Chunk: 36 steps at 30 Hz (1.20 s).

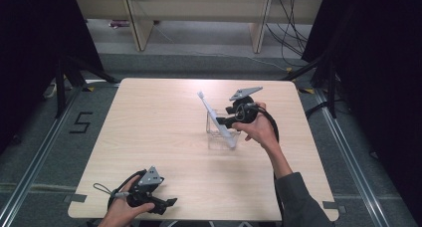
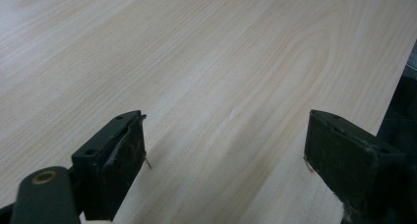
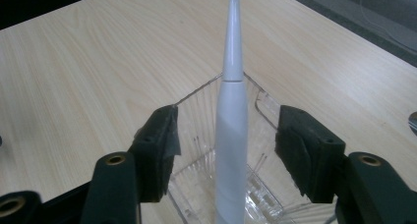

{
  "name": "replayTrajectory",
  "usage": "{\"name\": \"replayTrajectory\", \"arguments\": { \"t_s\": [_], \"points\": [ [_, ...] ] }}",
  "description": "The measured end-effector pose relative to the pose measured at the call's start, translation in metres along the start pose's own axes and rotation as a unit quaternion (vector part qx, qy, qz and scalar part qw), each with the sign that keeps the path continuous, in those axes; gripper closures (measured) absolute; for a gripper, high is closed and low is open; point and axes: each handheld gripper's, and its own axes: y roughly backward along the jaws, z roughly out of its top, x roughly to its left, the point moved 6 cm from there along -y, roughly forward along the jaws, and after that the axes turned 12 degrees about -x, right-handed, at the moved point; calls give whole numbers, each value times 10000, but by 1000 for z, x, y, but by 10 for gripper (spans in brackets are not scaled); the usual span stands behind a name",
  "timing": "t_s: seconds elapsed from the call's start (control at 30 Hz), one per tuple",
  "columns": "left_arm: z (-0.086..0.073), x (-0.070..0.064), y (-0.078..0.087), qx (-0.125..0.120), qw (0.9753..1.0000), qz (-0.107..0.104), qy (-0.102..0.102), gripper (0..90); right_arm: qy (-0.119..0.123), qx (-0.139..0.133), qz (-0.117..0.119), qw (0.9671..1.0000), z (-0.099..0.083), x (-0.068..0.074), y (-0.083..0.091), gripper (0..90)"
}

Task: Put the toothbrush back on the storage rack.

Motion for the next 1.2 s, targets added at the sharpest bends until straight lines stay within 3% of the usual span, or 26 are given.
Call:
{"name": "replayTrajectory", "arguments": {
  "t_s": [0.03,0.1,0.17,0.23,0.3,0.33,0.43,0.47,0.6,0.73,0.77,0.8,0.83,0.87,0.97,1.0,1.03,1.07,1.13,1.17,1.2],
  "points": [
    [0,0,0,-8,10000,20,4,149,-12,-103,-42,9999,1,1,0,397],
    [0,0,0,2,10000,22,-9,149,-68,-25,-50,10000,1,2,7,391],
    [1,-1,0,-58,10000,-8,81,149,65,-145,-76,9998,1,2,9,377],
    [1,1,1,-22,10000,36,2,149,-33,-113,-56,9999,-2,5,15,365],
    [1,-1,0,-69,9999,6,101,149,-111,-176,-54,9998,-5,6,20,356],
    [0,1,1,-10,10000,36,9,149,-113,-209,-25,9997,-6,6,22,354],
    [0,1,0,5,10000,28,-12,149,-179,-313,-98,9993,-9,7,27,342],
    [0,-1,0,-35,10000,-8,70,149,-177,-319,-81,9993,-10,7,30,342],
    [0,1,1,17,10000,-9,11,149,-63,-455,-104,9989,-12,5,36,342],
    [0,-1,-1,-30,10000,-6,70,149,-93,-394,-44,9992,-17,6,41,342],
    [0,-1,-1,-33,10000,-6,71,149,-81,-483,-102,9987,-17,5,41,342],
    [0,1,0,13,10000,12,-8,149,-225,-428,-80,9988,-19,8,42,342],
    [0,-1,-1,-34,10000,-5,73,149,-92,-411,-74,9991,-19,6,43,342],
    [0,-1,-1,-27,10000,-3,74,149,-232,-377,-61,9990,-20,8,43,342],
    [0,-1,-1,-30,10000,-8,69,149,-72,-442,-65,9990,-21,6,44,342],
    [0,-1,-1,-29,10000,-11,70,149,-282,-412,-75,9987,-22,10,45,342],
    [0,-1,0,-32,10000,-10,72,149,-90,-446,-70,9989,-21,7,46,341],
    [0,-1,0,-32,10000,-10,72,149,-68,-492,-133,9987,-21,6,46,340],
    [0,1,1,5,10000,19,1,149,-202,-471,-39,9987,-22,9,48,336],
    [0,1,1,7,10000,19,2,149,-36,-473,-120,9988,-21,7,50,334],
    [0,1,1,7,10000,20,2,149,-81,-490,-87,9987,-22,8,51,331]
  ]
}}
